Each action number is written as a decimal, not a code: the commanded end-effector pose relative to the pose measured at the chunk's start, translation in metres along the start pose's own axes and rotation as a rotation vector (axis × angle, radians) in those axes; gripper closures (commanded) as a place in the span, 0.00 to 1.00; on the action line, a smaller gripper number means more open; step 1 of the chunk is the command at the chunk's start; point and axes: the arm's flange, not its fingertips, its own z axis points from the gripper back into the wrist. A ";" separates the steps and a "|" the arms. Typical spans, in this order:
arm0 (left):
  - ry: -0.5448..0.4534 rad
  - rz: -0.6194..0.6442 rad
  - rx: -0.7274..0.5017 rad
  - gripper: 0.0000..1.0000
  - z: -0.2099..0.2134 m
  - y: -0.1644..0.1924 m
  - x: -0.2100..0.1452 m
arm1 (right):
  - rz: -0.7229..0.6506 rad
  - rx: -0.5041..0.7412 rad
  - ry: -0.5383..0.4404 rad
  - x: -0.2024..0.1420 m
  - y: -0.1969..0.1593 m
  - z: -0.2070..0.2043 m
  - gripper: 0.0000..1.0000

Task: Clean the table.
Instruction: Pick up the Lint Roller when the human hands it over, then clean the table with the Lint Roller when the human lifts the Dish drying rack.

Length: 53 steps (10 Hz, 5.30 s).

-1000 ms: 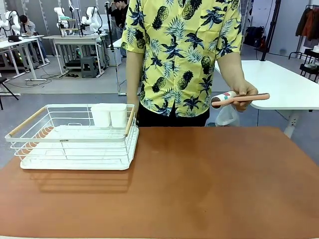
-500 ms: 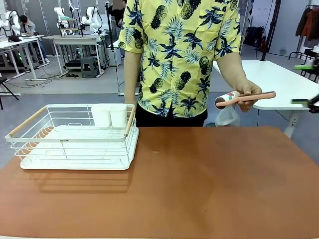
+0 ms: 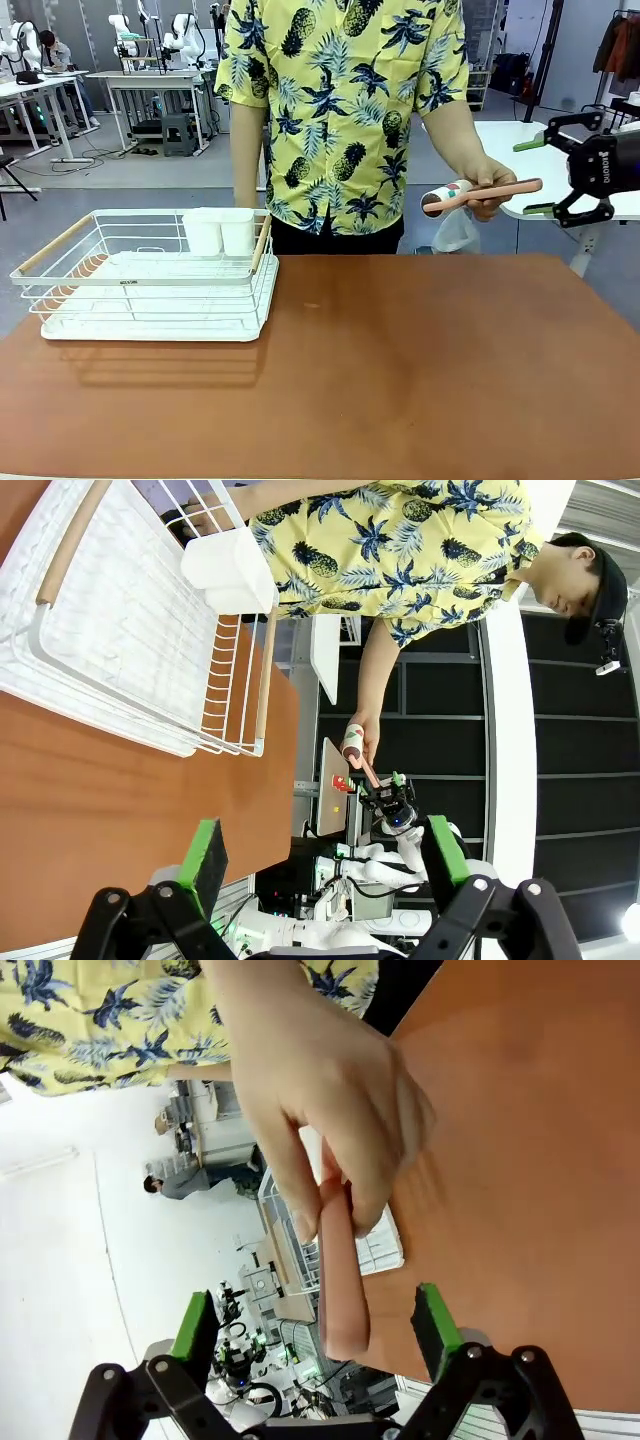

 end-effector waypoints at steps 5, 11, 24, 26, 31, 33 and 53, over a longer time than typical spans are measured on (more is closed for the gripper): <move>0.008 -0.007 -0.009 0.00 0.003 0.000 -0.001 | -0.024 -0.019 -0.058 -0.014 -0.006 -0.012 0.00; 0.008 -0.007 -0.009 0.00 0.003 0.000 -0.001 | -0.003 -0.029 -0.031 -0.012 -0.008 -0.009 0.58; 0.008 -0.007 -0.009 0.00 0.003 0.000 -0.001 | -0.009 -0.026 -0.036 -0.002 -0.002 -0.010 1.00; 0.008 -0.007 -0.009 0.00 0.003 0.000 -0.001 | -0.009 -0.026 -0.036 -0.002 -0.002 -0.010 1.00; 0.008 -0.007 -0.009 0.00 0.003 0.000 -0.001 | -0.009 -0.026 -0.036 -0.002 -0.002 -0.010 1.00; 0.008 -0.007 -0.009 0.00 0.003 0.000 -0.001 | -0.009 -0.026 -0.036 -0.002 -0.002 -0.010 1.00; 0.008 -0.007 -0.009 0.00 0.003 0.000 -0.001 | -0.009 -0.026 -0.036 -0.002 -0.002 -0.010 1.00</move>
